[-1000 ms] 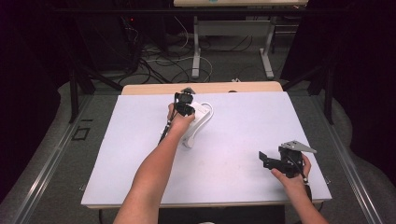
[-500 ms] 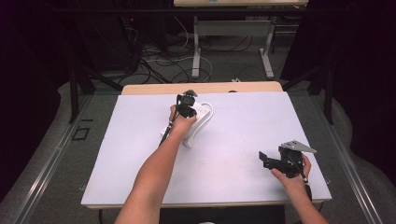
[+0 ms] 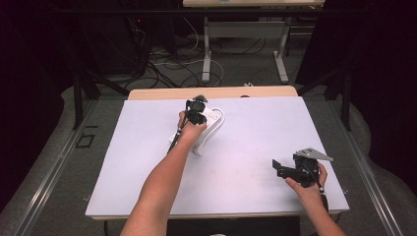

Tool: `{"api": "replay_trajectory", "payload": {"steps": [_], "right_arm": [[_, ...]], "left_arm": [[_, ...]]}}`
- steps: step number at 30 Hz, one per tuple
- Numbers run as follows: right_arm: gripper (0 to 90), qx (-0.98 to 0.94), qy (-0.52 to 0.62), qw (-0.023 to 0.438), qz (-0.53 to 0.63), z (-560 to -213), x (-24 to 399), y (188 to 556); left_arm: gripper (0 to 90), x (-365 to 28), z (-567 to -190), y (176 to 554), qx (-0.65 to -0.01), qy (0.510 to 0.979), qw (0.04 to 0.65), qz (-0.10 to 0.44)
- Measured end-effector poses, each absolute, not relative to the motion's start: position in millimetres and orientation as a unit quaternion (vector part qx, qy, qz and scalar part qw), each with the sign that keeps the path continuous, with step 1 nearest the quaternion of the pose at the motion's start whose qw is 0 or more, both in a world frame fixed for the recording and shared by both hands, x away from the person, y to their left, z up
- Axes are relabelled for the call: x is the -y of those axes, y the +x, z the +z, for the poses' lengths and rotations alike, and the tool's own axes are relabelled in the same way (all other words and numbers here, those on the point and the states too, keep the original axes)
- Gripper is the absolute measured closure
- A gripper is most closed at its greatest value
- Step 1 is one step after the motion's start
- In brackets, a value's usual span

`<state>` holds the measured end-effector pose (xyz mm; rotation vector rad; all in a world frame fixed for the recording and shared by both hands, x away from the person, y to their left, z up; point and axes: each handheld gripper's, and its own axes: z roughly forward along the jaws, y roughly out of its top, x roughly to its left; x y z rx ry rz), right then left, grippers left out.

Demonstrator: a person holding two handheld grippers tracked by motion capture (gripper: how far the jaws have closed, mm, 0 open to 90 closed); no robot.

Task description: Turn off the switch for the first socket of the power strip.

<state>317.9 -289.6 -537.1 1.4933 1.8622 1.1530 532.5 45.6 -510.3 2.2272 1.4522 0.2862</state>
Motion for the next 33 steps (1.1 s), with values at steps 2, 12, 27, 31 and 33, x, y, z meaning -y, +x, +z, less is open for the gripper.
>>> {"api": "replay_trajectory", "payload": {"steps": [2, 12, 27, 31, 33], "right_arm": [[13.8, -0.680, 0.547, 0.243, 0.422, -537.0, 289.5, 317.9], [13.8, -0.680, 0.547, 0.243, 0.422, -537.0, 289.5, 318.0], [13.9, -0.681, 0.545, 0.246, 0.423, -537.7, 289.8, 318.7], [13.8, -0.681, 0.547, 0.244, 0.422, -537.8, 290.4, 318.9], [13.9, -0.680, 0.549, 0.242, 0.422, -537.8, 290.7, 319.1]], "left_arm": [[90.0, -45.6, -510.3, 532.4, -0.527, 0.811, 0.231, 0.104], [90.0, -45.5, -510.6, 531.9, -0.524, 0.813, 0.231, 0.107], [90.0, -46.8, -513.3, 531.1, -0.521, 0.815, 0.232, 0.105], [90.0, -46.5, -513.4, 531.4, -0.522, 0.814, 0.233, 0.106], [90.0, -46.4, -513.3, 531.5, -0.522, 0.814, 0.232, 0.105]]}}
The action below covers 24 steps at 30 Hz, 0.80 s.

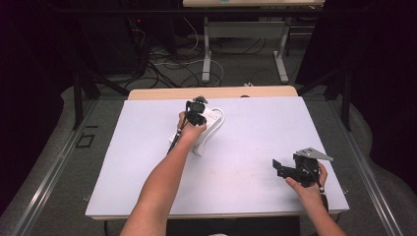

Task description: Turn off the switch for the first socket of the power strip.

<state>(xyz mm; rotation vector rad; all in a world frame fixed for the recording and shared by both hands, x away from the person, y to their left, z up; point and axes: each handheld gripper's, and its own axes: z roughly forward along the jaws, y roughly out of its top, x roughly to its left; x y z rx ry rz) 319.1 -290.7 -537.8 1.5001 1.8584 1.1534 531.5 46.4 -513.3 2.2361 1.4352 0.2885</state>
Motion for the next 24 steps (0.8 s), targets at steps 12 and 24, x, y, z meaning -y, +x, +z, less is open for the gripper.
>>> {"api": "replay_trajectory", "payload": {"steps": [12, 24], "right_arm": [[13.9, -0.679, 0.548, 0.243, 0.424, -537, 292, 319], [13.9, -0.679, 0.545, 0.249, 0.425, -535, 293, 317]], "left_arm": [[90.0, -46, -512, 530, -0.523, 0.812, 0.235, 0.108], [90.0, -49, -502, 525, -0.520, 0.811, 0.243, 0.114]]}}
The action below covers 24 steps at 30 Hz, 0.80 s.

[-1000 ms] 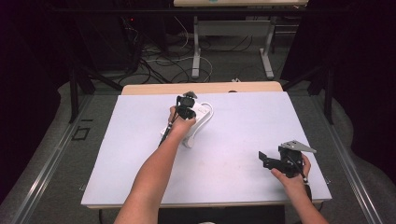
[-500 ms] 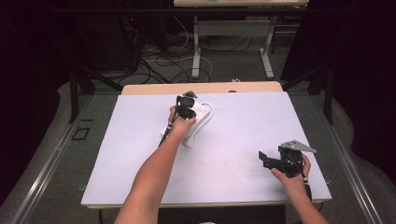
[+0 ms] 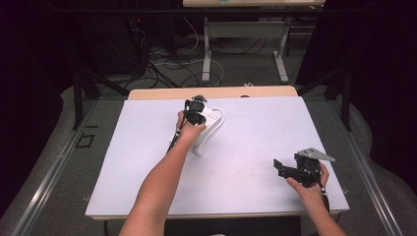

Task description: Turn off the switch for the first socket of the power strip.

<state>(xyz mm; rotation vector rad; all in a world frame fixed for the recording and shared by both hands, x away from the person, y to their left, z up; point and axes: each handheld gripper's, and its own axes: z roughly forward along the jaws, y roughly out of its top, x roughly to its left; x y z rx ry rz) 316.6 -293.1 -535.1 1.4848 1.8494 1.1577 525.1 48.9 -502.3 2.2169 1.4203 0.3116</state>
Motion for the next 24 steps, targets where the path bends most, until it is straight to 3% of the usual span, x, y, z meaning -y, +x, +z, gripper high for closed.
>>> {"api": "replay_trajectory", "payload": {"steps": [24], "right_arm": [[14.3, -0.672, 0.548, 0.254, 0.428, -534, 294, 315]], "left_arm": [[89.5, -47, -484, 511, -0.501, 0.817, 0.262, 0.114]]}}
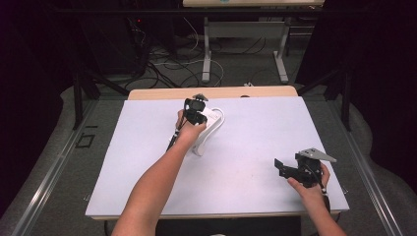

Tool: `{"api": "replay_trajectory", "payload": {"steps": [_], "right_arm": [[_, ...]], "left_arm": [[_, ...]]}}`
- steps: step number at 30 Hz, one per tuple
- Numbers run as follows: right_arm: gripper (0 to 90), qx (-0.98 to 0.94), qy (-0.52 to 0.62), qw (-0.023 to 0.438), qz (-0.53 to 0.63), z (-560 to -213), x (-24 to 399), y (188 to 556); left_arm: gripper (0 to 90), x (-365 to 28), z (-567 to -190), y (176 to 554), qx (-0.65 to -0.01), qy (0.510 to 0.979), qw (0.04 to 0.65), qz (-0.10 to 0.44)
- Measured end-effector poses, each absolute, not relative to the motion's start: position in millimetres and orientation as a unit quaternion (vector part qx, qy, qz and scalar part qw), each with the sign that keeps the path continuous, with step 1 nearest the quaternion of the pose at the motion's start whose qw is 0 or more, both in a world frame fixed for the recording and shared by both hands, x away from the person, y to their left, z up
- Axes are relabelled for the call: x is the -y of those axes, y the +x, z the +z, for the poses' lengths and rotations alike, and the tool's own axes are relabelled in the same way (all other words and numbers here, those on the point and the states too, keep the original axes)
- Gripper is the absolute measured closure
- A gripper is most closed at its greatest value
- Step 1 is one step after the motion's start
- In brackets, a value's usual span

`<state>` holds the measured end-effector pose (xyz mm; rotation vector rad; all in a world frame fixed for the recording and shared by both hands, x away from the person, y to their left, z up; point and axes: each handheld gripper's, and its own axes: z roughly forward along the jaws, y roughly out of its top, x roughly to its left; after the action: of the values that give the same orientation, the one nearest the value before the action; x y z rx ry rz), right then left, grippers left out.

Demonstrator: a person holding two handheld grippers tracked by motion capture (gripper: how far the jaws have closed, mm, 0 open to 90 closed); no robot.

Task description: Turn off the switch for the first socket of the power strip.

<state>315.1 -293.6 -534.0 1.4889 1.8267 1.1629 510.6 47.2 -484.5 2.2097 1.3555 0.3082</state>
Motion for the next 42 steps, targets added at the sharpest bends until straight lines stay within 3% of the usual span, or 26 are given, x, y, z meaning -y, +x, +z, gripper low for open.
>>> {"api": "replay_trajectory", "payload": {"steps": [25, 42], "right_arm": [[14.4, -0.674, 0.550, 0.252, 0.424, -532, 294, 313], [14.4, -0.673, 0.551, 0.253, 0.424, -532, 295, 313]], "left_arm": [[88.8, -62, -465, 484, -0.486, 0.819, 0.287, 0.105], [83.7, -78, -461, 459, -0.468, 0.822, 0.313, 0.083]]}}
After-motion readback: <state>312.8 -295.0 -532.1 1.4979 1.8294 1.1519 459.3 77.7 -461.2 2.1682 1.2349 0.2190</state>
